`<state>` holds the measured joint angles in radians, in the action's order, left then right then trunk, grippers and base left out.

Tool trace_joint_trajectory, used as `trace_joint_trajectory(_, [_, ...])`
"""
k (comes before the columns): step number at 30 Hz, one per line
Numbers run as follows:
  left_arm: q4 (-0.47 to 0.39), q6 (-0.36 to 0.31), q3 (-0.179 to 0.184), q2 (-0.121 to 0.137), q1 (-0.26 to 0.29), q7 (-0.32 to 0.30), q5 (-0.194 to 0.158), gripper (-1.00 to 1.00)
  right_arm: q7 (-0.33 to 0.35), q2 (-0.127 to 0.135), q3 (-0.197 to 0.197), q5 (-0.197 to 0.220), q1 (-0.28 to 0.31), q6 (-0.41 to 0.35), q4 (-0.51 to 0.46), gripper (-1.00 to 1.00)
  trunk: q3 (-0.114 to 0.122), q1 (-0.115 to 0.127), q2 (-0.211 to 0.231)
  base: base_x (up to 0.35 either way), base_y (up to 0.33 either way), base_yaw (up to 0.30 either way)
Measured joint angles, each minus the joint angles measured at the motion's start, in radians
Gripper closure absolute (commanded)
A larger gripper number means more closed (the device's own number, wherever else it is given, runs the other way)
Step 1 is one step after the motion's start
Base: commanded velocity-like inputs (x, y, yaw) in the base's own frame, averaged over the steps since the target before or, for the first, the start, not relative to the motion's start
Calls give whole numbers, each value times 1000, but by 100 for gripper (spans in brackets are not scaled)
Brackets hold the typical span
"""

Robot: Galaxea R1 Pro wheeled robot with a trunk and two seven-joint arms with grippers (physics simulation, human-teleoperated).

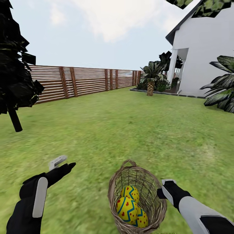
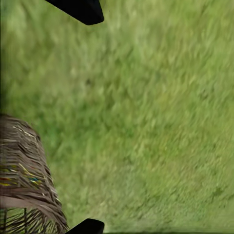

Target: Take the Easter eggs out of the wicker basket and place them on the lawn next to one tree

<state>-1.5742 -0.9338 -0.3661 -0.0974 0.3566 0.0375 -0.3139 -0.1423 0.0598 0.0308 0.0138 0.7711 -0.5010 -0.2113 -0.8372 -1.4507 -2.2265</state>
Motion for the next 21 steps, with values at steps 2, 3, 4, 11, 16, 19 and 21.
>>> trace_joint_trajectory(2, [4, 0, 0, 0, 0, 0, 0, -100, 0, 0, 0, 0, 0, 0, 0, 100, 1, 0, 0, 0, 0, -273])
trace_joint_trajectory(3, [5, 1, 0, 0, 0, 0, 0, -100, 0, 0, 1, 0, 0, 0, 0, 100, 1, 0, 0, 0, 0, -278])
trace_joint_trajectory(4, [6, 1, 0, 0, 0, 0, 0, -100, 0, 0, 0, 0, 0, 0, 0, 100, 2, 0, 0, 0, 0, -279])
trace_joint_trajectory(11, [10, 2, 0, 0, 0, 0, -1, -100, 0, 0, 1, 0, 0, 0, 0, 100, 5, 0, 0, 0, -20, -280])
trace_joint_trajectory(16, [11, 3, 0, 0, 0, 1, -1, -100, -1, 0, 1, -1, 0, 0, 0, 100, 8, 0, 0, 0, -253, -280])
trace_joint_trajectory(19, [12, 4, 0, 0, 0, 1, -1, -100, -1, 0, 1, -1, 0, 0, 0, 100, 9, 0, 0, 0, -297, -280])
trace_joint_trajectory(21, [11, 4, 0, 1, 0, 1, -1, -100, -1, 0, 1, -1, 0, 0, 0, 100, 10, 0, 0, 0, -300, -280])
